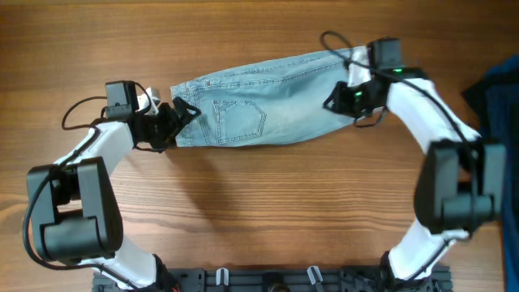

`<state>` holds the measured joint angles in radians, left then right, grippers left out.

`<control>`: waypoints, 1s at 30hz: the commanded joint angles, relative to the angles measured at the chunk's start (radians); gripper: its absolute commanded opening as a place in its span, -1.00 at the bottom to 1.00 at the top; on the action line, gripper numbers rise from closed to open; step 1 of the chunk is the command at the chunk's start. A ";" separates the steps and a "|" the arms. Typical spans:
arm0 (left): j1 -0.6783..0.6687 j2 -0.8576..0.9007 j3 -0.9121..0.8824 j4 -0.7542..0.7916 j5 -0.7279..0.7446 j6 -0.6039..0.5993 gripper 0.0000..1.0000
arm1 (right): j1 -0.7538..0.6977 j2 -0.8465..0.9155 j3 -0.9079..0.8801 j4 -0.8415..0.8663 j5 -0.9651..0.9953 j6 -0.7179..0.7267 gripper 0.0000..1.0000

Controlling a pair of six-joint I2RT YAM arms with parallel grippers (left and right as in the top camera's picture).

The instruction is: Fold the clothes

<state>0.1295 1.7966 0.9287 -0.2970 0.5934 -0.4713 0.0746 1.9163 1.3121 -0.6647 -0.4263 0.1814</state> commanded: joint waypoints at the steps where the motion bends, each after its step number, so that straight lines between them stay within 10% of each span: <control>1: -0.002 0.056 -0.025 0.045 -0.052 0.019 0.97 | 0.040 0.117 0.004 0.014 -0.010 0.005 -0.51; 14: -0.054 0.245 -0.025 0.224 -0.065 0.014 0.69 | 0.042 0.166 0.004 -0.039 0.116 0.002 -0.49; 21: -0.059 0.283 -0.021 0.241 -0.045 0.016 -0.37 | 0.042 0.165 0.004 -0.040 0.116 0.002 -0.48; 30: -0.053 0.239 0.027 0.200 0.053 0.017 -0.92 | 0.042 0.165 0.004 -0.044 0.116 0.002 -0.48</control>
<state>0.0956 1.9900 0.9871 -0.0181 0.6411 -0.4595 0.1173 2.0441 1.3251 -0.6941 -0.3931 0.1814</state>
